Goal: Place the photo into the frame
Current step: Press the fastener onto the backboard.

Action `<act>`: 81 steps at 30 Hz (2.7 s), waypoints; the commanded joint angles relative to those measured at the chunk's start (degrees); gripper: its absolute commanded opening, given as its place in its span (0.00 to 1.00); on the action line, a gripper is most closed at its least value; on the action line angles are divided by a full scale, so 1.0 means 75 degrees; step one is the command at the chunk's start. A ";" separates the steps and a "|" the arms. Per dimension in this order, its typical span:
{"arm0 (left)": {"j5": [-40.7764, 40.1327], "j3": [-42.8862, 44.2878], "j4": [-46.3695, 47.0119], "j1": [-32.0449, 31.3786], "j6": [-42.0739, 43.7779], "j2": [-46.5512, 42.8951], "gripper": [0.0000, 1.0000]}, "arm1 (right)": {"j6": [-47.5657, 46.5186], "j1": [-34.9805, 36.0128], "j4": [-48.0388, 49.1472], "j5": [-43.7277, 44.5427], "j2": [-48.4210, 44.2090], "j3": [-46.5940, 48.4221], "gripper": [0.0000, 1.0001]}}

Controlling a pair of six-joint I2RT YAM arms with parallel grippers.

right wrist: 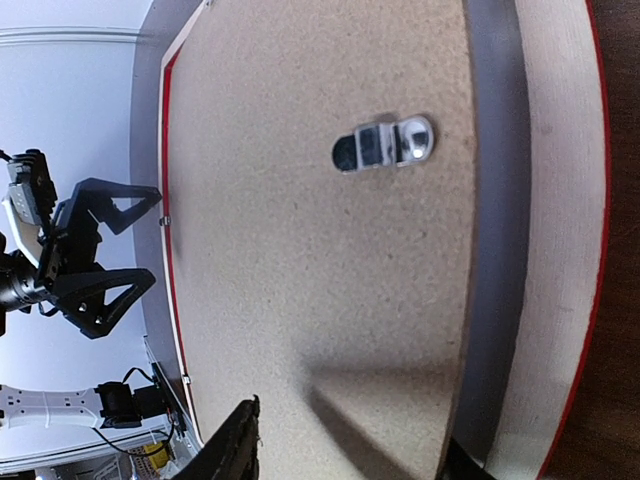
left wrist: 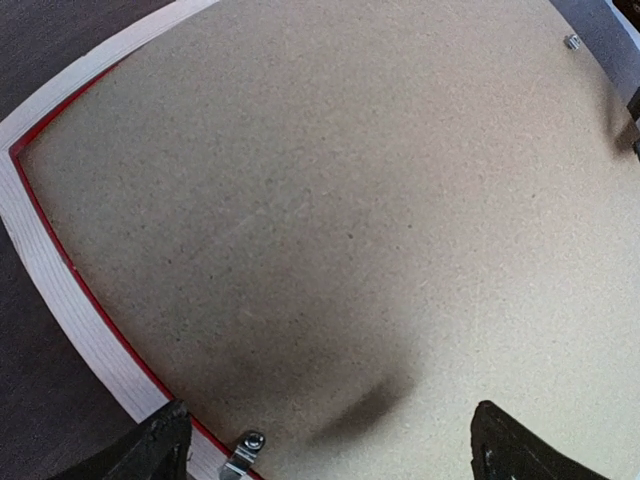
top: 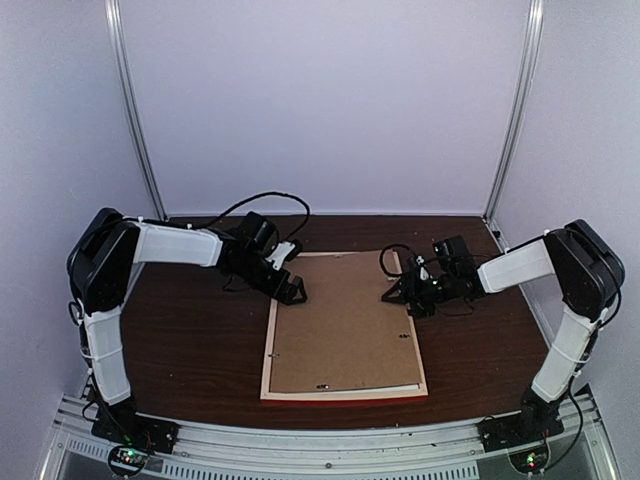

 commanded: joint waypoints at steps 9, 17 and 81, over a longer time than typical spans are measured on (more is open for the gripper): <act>-0.0507 -0.0415 -0.0485 -0.0537 -0.0114 -0.0103 0.96 | -0.0037 0.0056 0.0233 0.0085 -0.0081 0.0086 0.47; -0.0525 -0.0703 -0.0527 -0.0557 -0.0494 -0.0334 0.94 | -0.0011 0.0055 0.0232 0.0134 -0.0108 0.0071 0.47; -0.0452 -0.0639 -0.1151 -0.0568 -0.1535 -0.0864 0.95 | 0.0180 0.0138 0.0478 0.0243 -0.0076 -0.0120 0.45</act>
